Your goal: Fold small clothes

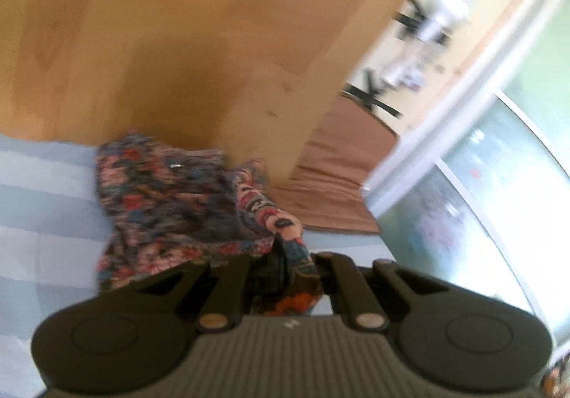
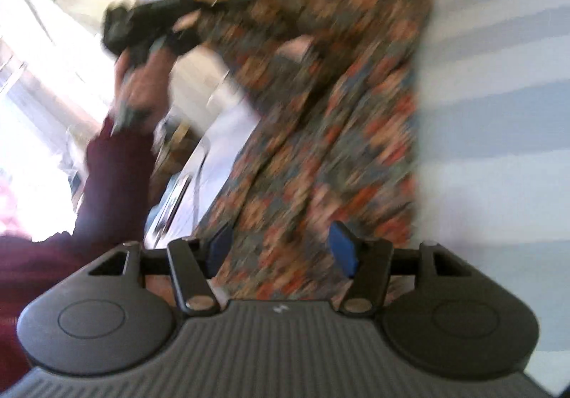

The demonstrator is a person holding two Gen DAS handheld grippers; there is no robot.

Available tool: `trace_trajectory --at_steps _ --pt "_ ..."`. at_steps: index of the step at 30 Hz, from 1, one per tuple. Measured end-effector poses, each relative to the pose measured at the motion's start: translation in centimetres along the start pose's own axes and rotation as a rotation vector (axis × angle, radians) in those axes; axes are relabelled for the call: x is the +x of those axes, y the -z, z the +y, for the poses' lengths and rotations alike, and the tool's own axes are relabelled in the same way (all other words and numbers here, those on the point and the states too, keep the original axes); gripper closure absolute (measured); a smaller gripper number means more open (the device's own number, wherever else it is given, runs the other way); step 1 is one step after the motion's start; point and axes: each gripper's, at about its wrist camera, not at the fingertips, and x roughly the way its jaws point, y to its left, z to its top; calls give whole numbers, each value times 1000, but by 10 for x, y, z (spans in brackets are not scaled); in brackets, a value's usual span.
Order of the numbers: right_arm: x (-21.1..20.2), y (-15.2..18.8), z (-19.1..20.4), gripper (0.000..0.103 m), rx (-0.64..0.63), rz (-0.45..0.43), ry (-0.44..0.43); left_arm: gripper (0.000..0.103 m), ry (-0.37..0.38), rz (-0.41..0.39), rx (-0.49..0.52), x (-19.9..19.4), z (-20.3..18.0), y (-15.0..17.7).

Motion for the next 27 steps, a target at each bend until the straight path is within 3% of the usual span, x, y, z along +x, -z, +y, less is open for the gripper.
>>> trace_trajectory --at_steps 3,5,6,7,9,11,13,16,17,19,23,27 --pt "-27 -10 -12 39 47 -116 10 97 31 40 89 8 -42 10" --pt "-36 -15 -16 39 49 -171 16 80 16 109 172 25 -71 26" --pt "-38 -16 -17 39 47 -189 22 55 15 148 218 33 -83 35" --pt "-40 -17 -18 39 48 -203 32 44 18 167 261 38 -94 43" --pt "-40 -19 -19 39 42 -207 56 44 29 175 327 38 -105 56" --pt "-36 -20 -17 39 22 -199 76 38 43 160 326 32 -103 55" --pt "-31 -21 -12 39 -15 -194 75 23 43 109 276 24 -94 46" --pt "-16 -30 1 35 -118 -214 82 24 11 59 173 17 -76 25" --pt "-9 -34 6 29 -166 -214 80 24 -15 47 155 21 -73 19" --pt "4 -39 10 27 -265 -207 96 24 -82 41 140 28 -62 14" --pt "23 -48 -3 27 -268 -174 127 26 -180 129 78 60 -33 21" --pt "11 -43 -24 27 -175 -216 89 26 -194 248 13 103 -2 40"
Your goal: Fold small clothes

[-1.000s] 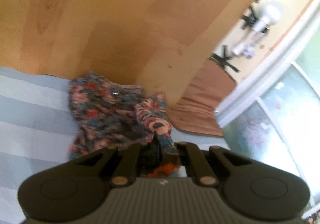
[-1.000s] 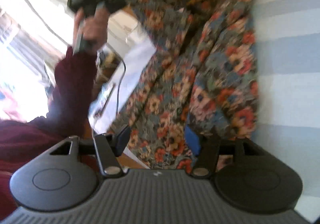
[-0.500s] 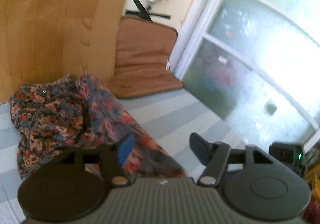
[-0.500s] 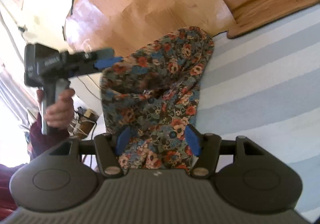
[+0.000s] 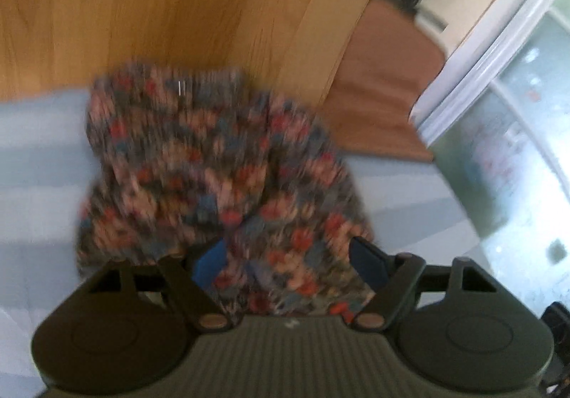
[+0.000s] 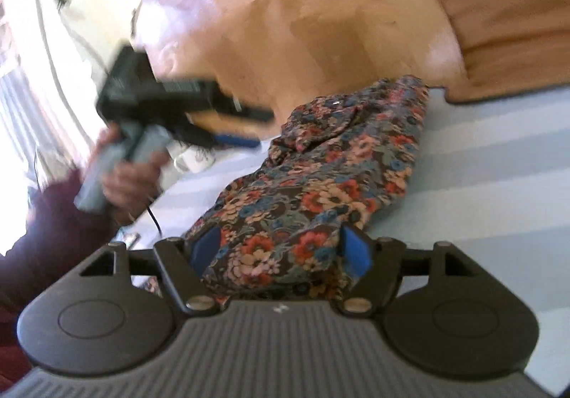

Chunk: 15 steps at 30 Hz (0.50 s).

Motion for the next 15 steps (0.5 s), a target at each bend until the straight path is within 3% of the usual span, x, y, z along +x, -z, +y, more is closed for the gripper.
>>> trace_trajectory --at_steps 2,3,4,5,7,10,13,15 --pt "-4 3 -5 27 32 -14 9 34 29 57 -28 25 5 5" --pt "-5 3 -8 27 46 -16 14 60 50 81 -33 34 5 9" --pt "-3 2 -10 27 63 -14 17 92 70 106 -30 42 4 11" --pt "1 -1 -13 27 75 -5 16 97 86 117 -24 48 0 11" --pt "12 -12 -14 27 87 13 11 98 99 56 6 40 -8 6" --pt "32 -34 -10 27 69 7 -28 98 154 -114 14 -4 2 -2" --pt "51 -59 -15 27 55 -33 -31 98 132 -263 -87 -41 47 0" --pt "68 -77 -28 27 87 -53 -14 98 86 -255 -183 -39 81 3"
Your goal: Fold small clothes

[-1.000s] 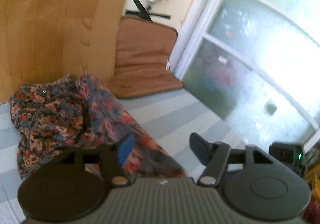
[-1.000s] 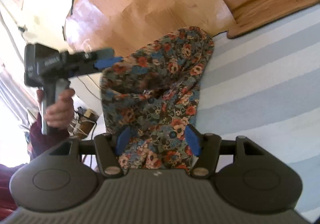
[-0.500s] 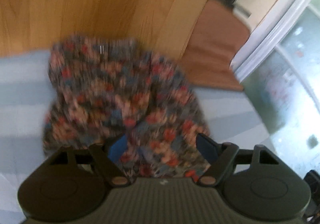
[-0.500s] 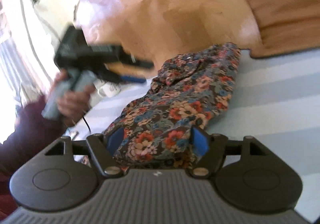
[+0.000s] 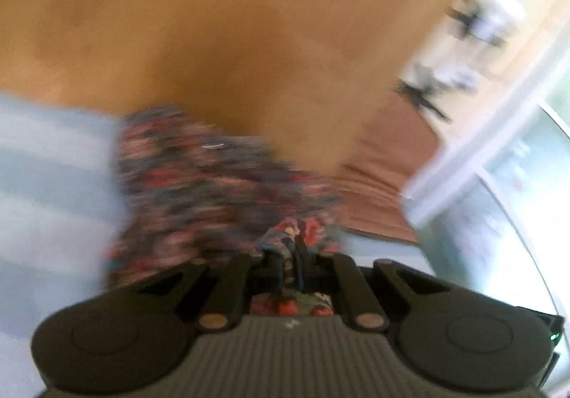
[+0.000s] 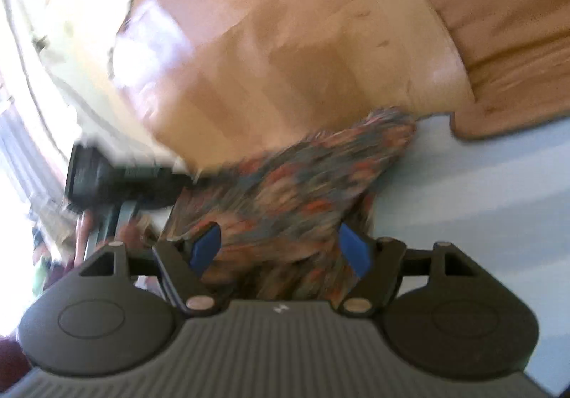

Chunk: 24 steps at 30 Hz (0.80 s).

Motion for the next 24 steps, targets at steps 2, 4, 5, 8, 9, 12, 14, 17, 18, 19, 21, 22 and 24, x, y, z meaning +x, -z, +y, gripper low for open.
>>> trace_trajectory --at_steps 2,4,5,8,9,12,14,17,18,19,21,22,24 --pt "24 -19 -14 27 48 6 33 97 -15 49 -70 11 24 4" --pt "49 -37 -26 27 41 13 92 97 -11 67 -82 20 32 9" --pt "62 -44 -31 27 36 14 126 97 -6 65 -78 23 33 11" --pt "99 -60 -50 52 93 73 145 97 19 61 -84 29 35 13" --pt "112 -65 -54 75 113 110 134 97 27 56 -83 28 36 13" --pt "135 -92 -40 94 36 90 125 97 60 5 -93 18 37 6" --pt "151 -114 -23 95 -27 21 98 97 76 -40 -109 11 36 3" --pt "187 -130 -10 98 -114 -17 128 97 -4 -72 -94 20 33 -2" --pt "204 -129 -13 98 -142 -10 168 97 -45 -63 -86 28 33 -2" --pt "225 -129 -24 98 -139 22 226 97 -69 -47 -90 38 36 -1" --pt "251 -120 -49 98 -74 100 298 95 -70 -21 -109 53 43 2" --pt "258 -113 -60 98 -41 129 328 95 -65 -25 -112 57 44 4" --pt "250 -107 -68 96 6 117 316 95 -54 -36 -98 56 44 5"
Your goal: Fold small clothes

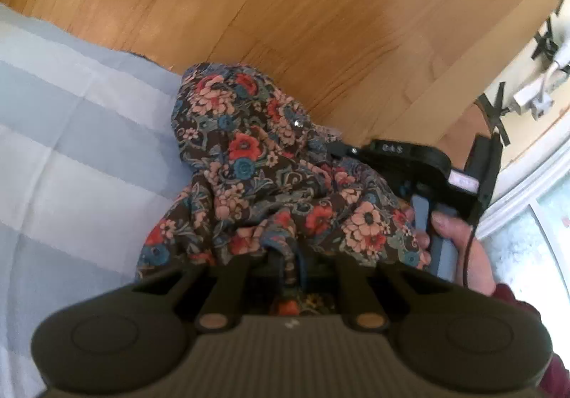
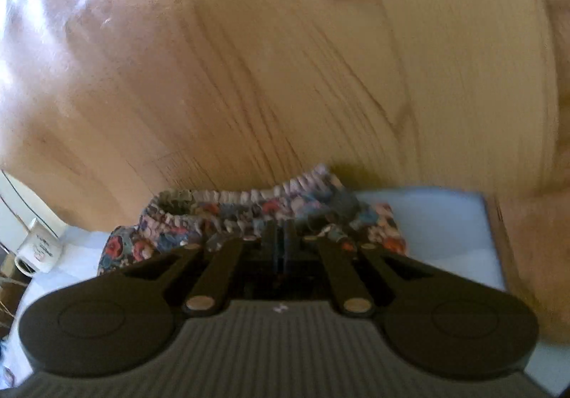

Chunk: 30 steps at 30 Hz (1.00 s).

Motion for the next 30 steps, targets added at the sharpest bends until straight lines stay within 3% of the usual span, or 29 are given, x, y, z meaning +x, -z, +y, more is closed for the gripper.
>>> trace_trajectory --at_steps 3,6,7,8,10,13,16,19,21,23,25,27,30 --pt "-46 -2 -9 92 23 -70 -81 91 36 29 -39 -6 6 -3" --pt "-119 10 -13 79 -4 -144 -176 72 72 21 -71 -27 14 -2" --pt "-146 18 -13 74 -41 -158 -213 62 62 2 -57 -40 13 0" --pt "-168 29 -12 65 -83 -162 -248 58 44 -20 -36 -56 12 5" --pt "-210 57 -10 54 -194 -137 -318 52 35 -53 16 -85 8 20" --pt "-244 108 7 51 -411 -51 -363 43 60 -51 74 -120 5 49" --pt "-247 152 34 50 -626 54 -360 29 68 -37 177 -142 -9 84" --pt "-232 174 58 40 -790 94 -367 15 80 -5 278 -145 -28 111" --pt "-218 172 70 38 -833 72 -349 16 62 21 326 -139 -41 123" --pt "-198 164 80 38 -848 57 -339 32 61 71 332 -127 -45 127" --pt "-185 156 87 38 -848 63 -356 89 53 158 270 -111 -41 123" --pt "-185 155 97 39 -838 82 -365 92 126 203 116 -109 -25 108" --pt "-197 145 101 39 -715 59 -472 93 272 152 -94 -126 4 86"
